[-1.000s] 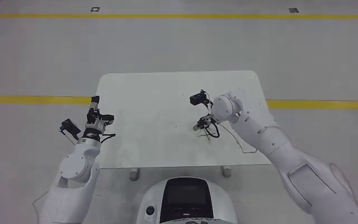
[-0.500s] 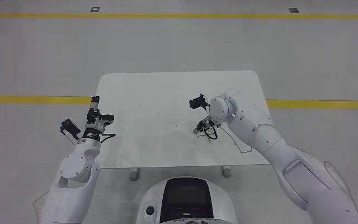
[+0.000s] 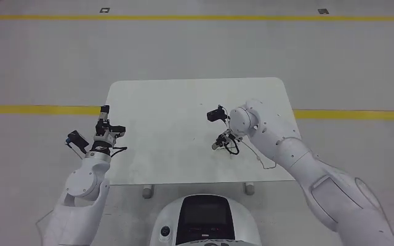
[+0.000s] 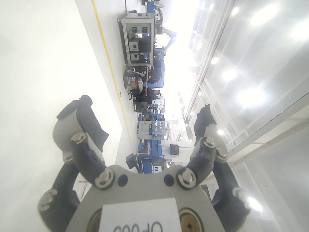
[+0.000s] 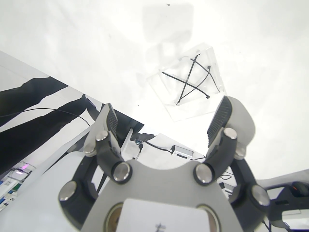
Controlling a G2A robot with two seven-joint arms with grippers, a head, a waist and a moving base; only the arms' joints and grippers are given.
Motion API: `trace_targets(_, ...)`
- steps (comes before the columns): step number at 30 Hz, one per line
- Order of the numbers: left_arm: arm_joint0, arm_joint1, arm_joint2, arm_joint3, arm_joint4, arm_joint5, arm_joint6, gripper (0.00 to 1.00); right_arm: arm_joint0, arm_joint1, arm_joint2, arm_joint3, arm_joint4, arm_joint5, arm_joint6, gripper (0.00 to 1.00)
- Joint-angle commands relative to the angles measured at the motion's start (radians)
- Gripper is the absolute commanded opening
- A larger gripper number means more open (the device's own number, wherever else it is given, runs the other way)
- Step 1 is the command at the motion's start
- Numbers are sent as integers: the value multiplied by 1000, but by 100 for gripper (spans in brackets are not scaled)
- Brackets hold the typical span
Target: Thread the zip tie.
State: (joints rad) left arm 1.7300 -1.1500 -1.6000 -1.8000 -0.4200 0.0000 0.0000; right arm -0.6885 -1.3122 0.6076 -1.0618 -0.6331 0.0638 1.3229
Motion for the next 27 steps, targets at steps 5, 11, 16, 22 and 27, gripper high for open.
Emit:
trace_targets(5,0,0,0,0,0,0,0,100,-4,1,4,-8,-7,-2,-22,100)
trace_targets(11,0,0,0,0,0,0,0,100,-22,15,32,-44,-28,2,-10,100)
trace_targets(16,0,0,0,0,0,0,0,100,-33,23,46,-68,-48,9,5,36)
trace_targets(22,0,0,0,0,0,0,0,100,-46,28,58,-96,-65,18,13,26)
trace_targets(27,0,0,0,0,0,0,0,100,-52,19,47,-84,-73,27,-1,20)
